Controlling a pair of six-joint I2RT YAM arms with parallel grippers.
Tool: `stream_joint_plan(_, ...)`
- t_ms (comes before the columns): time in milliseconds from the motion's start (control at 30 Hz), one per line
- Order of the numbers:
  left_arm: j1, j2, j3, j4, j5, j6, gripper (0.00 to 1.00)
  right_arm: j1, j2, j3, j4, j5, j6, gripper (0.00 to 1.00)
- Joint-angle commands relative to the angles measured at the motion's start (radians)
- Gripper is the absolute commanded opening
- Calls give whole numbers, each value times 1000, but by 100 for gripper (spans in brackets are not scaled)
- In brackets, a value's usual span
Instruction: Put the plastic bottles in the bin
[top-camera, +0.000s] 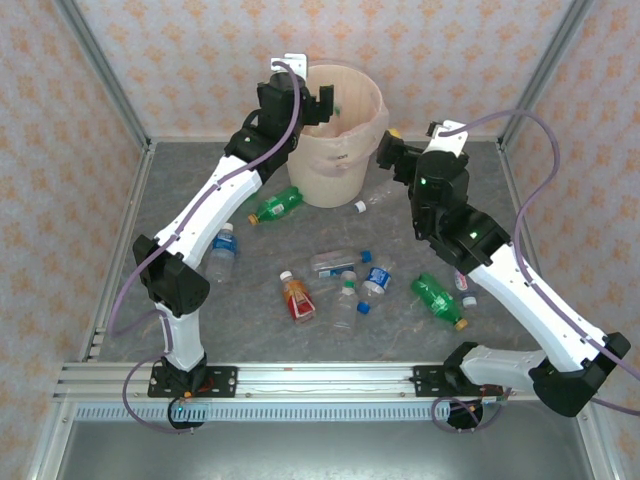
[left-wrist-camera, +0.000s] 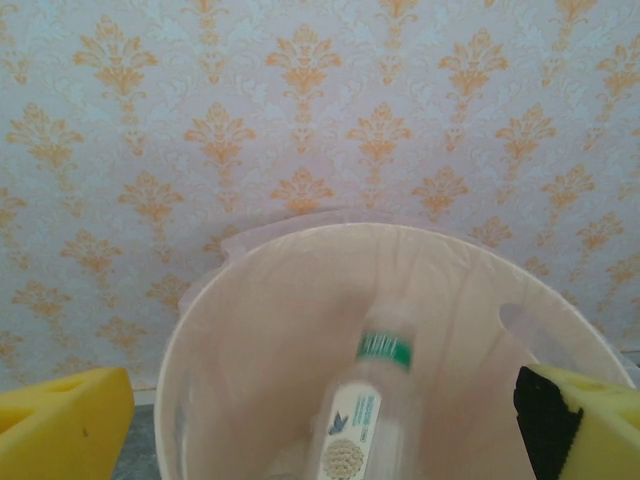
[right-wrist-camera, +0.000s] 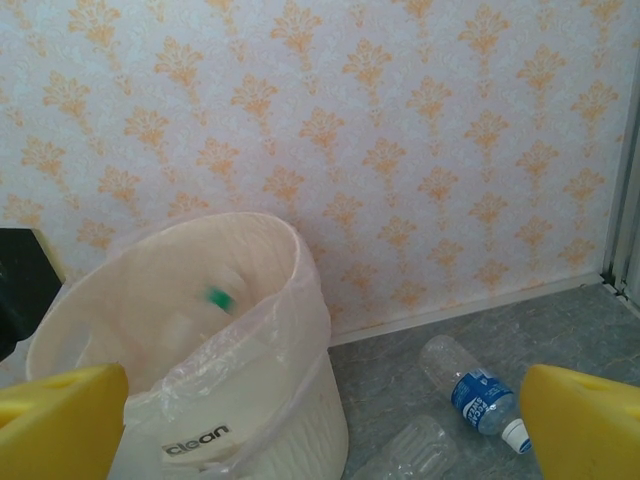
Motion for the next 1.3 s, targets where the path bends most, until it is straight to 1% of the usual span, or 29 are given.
stream_joint_plan(0,-6,-29,25,-39,15,-29,99,5,-17,-12,-21,25,23,100)
stream_joint_plan(167,-6,-35,16,-52,12,-40,99,4,-19,-11,-23,18,27,100)
stream_joint_plan(300,-5,-53,6,-64,31,-61,99,4,-18,-16,-27,10,41,100)
stream_joint_plan(433,-6,-79,-12,-74,71,-98,99,4,-18,-40,-29,14,48,100)
stream_joint_plan(567,-6,-109,-51,-105,140,-151,99,4,-17,-65,-59,40,67,100)
stream_joint_plan(667,-5,-161,-146,-102,191,-191,99,2,-15,-88,-96,55,90,100)
stream_joint_plan(833,-7,-284,-374,-27,259,-257,99,-35,-14,-136,-187,31,175,100)
stream_joint_plan(933,-6,-364,-504,24,275,-289,99,-100,-15,-177,-216,-48,236,100)
stream_joint_plan(1000,-6,-404,-569,34,279,-303,99,-162,-14,-207,-206,-136,279,100)
stream_joint_plan(1100,-6,-450,-629,26,291,-316,99,-270,9,-235,-178,-300,352,100)
stream_joint_plan(1167,-6,-482,-665,25,313,-324,99,-329,38,-245,-147,-402,398,98)
stream_joint_plan(1267,-9,-533,-716,35,336,-332,99,-380,101,-249,-91,-499,460,95)
